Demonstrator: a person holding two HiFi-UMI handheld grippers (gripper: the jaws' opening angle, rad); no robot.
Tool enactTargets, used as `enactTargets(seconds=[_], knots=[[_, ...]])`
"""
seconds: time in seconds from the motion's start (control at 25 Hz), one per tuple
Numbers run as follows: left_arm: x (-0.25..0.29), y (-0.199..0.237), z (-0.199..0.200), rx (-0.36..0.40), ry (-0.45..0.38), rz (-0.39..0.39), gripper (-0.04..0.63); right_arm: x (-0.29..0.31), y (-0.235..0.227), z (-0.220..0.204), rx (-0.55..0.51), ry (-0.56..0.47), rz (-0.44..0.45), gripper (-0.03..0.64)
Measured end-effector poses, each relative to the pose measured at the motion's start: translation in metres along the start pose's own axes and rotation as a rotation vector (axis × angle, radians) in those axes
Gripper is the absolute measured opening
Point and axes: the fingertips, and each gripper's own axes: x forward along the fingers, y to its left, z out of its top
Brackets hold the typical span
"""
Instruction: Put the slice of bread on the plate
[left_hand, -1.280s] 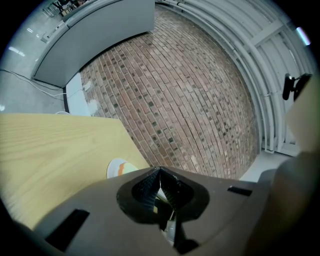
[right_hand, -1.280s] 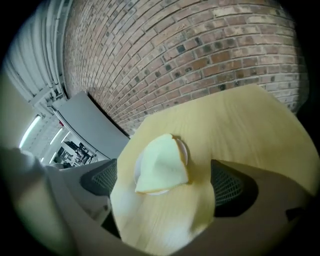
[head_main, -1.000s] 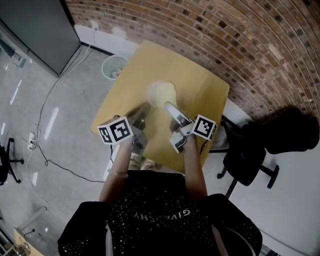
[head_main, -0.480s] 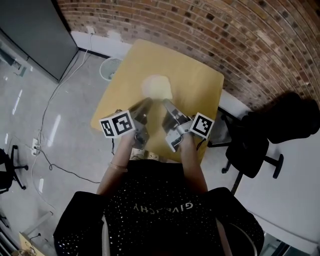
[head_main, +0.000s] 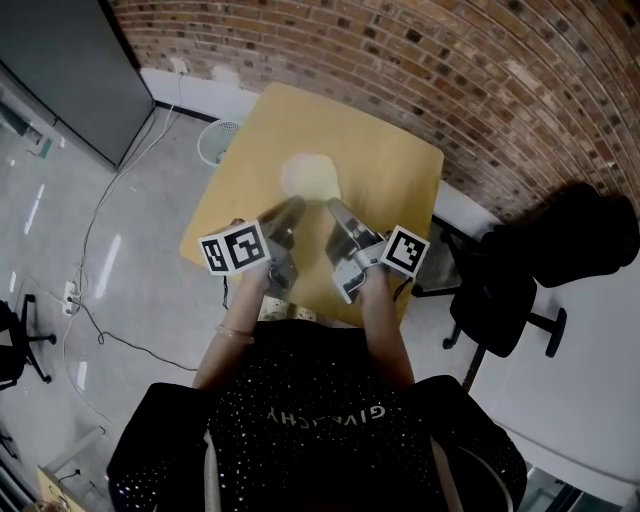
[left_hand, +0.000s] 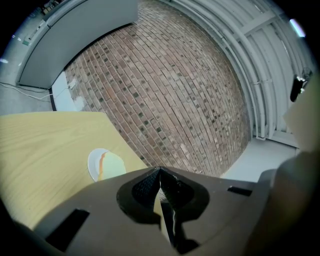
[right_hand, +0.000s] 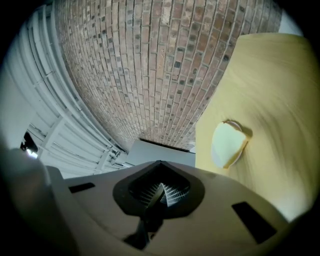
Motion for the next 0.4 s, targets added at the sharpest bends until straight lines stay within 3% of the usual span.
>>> enactTargets(seconds=[0.4], knots=[[0.0007, -0.0004, -0.0065, 0.002, 0.009, 0.006, 0.011, -0.0058, -0.0080, -0.0024, -0.003, 0.009, -0.027, 0.012]])
